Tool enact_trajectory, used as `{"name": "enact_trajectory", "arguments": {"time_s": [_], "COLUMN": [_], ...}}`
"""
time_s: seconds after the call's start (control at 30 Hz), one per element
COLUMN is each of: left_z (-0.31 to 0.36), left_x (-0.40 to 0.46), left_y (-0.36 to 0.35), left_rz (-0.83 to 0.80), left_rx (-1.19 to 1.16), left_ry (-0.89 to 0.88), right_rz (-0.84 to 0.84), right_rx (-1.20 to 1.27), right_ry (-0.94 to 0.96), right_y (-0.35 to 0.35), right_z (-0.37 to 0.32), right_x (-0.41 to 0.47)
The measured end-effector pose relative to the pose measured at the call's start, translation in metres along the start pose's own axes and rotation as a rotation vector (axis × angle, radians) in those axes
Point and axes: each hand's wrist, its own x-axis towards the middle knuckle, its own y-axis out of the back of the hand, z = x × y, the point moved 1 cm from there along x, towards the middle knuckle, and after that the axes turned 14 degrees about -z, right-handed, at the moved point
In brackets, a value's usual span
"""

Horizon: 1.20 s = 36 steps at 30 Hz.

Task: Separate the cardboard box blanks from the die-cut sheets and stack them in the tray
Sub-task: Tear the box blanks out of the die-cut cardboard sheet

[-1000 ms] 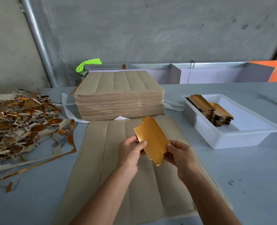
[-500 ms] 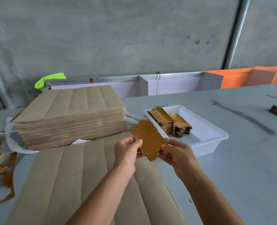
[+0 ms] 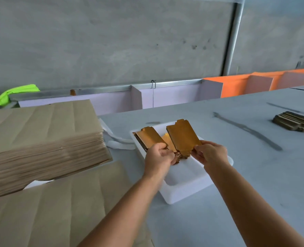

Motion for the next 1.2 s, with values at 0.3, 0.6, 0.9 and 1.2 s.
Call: {"name": "enact_trajectory", "arguments": {"time_s": [0.3,0.6,0.9,1.2], "left_z": [-0.018,-0.024,-0.023,-0.014], "left_x": [0.046,0.066,0.063,0.052], "left_y": [-0.011,-0.021,-0.024,-0.028], "left_rz": [-0.014,-0.200,-0.169,0.101], "left_rx": [0.370,0.711,0.868,1.173], "left_ry": [-0.030,0.043,-0.040,-0.209], "right_rz": [0.110,0.104,0.054,0.081], "right_rx": [-0.286,-0.439,-0.470,-0.764], "right_ry": [0.044,0.002,-0.041,0.011], "right_y": [-0.009,-0.022,-0.026,-0.029], "right_z": [0.004,0.015,0.029,0.035], "right_x": [0.075,0.109,0.125,0.123]}}
